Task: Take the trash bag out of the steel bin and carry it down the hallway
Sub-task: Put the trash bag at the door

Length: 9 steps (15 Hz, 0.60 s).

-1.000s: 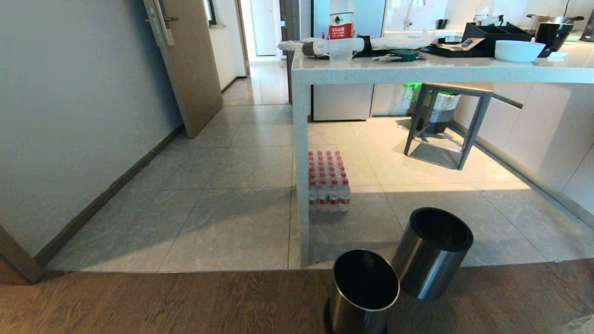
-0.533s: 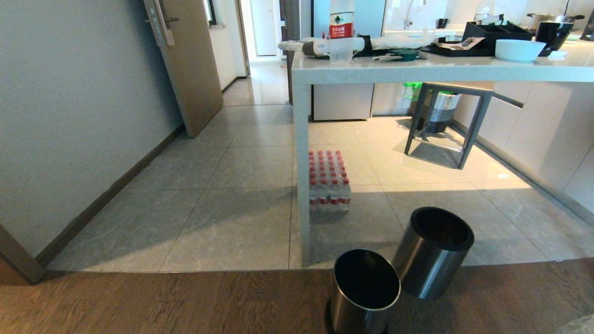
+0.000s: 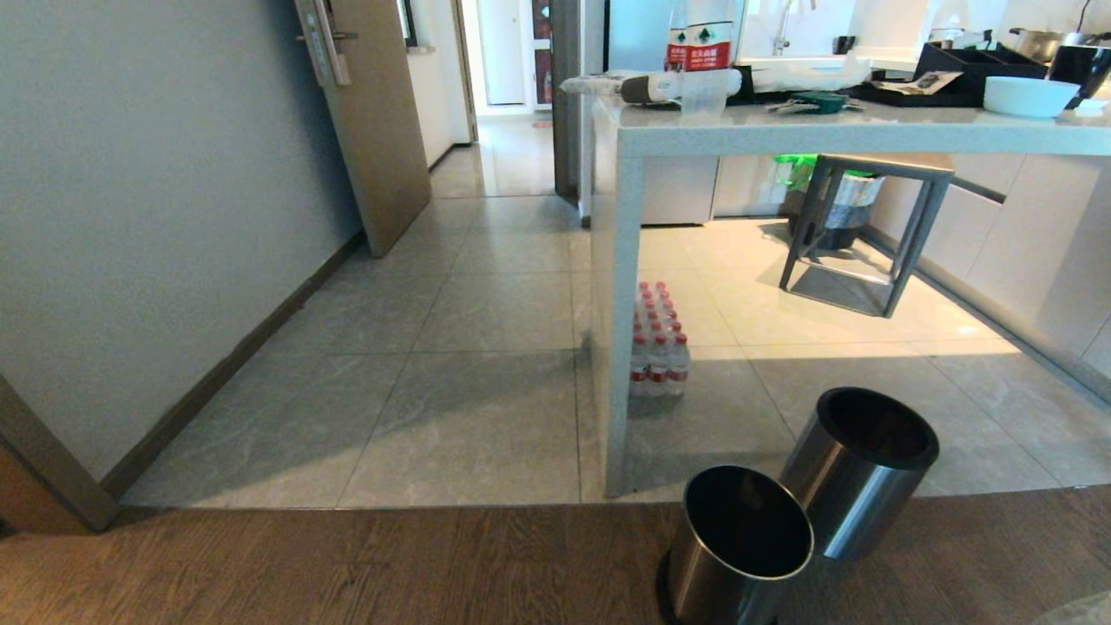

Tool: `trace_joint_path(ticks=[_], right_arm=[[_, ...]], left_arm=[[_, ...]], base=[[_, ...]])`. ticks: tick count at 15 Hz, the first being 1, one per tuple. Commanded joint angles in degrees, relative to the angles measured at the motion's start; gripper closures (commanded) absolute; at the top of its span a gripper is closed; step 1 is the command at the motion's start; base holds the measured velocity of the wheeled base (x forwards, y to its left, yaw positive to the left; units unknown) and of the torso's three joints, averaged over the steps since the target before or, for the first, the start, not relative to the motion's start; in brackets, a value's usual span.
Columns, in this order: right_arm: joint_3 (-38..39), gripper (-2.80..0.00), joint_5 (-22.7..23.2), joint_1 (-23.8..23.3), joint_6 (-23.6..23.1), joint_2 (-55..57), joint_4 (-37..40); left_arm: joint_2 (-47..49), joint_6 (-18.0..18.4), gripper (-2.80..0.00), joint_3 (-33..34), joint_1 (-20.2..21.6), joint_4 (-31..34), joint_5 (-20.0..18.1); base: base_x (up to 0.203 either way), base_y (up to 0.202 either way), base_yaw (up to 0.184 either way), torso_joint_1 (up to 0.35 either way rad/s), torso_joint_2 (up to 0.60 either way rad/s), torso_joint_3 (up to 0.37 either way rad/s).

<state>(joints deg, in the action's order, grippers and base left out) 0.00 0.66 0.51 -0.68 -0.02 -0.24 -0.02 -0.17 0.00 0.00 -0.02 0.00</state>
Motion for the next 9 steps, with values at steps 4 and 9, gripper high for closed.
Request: trace_joint_path(ticks=[4, 9], right_arm=[[0.0, 0.00, 0.0, 0.0, 0.0, 0.1, 0.0], [0.0, 0.00, 0.0, 0.0, 0.0, 0.1, 0.0]], left_arm=[[0.0, 0.0, 0.00, 0.0, 0.0, 0.0, 0.0], [0.0, 0.0, 0.00, 0.0, 0.0, 0.0, 0.0]], base=[[0.000, 0.192, 0.002, 0.002, 0.00, 0.002], [0.000, 0.193, 0.001, 0.002, 0.00, 0.003]])
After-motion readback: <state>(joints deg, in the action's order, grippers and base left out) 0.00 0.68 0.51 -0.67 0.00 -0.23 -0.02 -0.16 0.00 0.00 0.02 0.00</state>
